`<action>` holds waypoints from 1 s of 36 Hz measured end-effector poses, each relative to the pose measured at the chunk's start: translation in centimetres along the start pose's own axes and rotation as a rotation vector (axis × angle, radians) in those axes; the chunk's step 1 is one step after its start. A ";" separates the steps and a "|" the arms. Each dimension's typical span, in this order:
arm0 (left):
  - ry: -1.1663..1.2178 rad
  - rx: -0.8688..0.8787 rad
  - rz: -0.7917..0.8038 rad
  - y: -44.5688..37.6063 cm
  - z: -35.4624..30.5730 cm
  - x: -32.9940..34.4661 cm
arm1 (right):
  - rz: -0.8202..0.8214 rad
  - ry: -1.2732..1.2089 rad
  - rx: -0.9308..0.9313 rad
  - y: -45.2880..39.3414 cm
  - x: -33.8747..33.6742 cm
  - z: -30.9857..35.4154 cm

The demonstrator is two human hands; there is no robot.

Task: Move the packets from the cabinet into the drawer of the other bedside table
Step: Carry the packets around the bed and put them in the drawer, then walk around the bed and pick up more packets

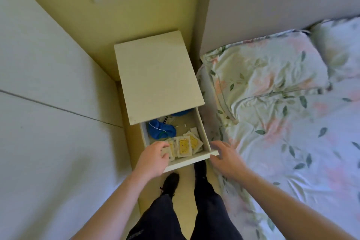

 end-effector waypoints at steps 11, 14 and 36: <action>-0.453 0.230 0.246 8.2 -10.2 -2.4 | -0.383 -0.455 0.075 18.7 4.3 -1.2; -0.570 0.320 0.234 10.0 -14.1 -1.7 | -0.484 -0.549 0.077 22.9 5.3 -2.9; -0.936 1.109 0.472 37.1 -36.1 39.6 | -1.074 -0.884 0.367 60.8 30.4 -28.2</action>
Point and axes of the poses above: each hand's wrist, its own y-axis away from the middle knuckle, its own x-axis out of the palm, z = x × y, the point moved 1 cm from there along -y, towards the middle knuckle, and after that the axes turned 13 degrees about z, right-handed, at the moved point
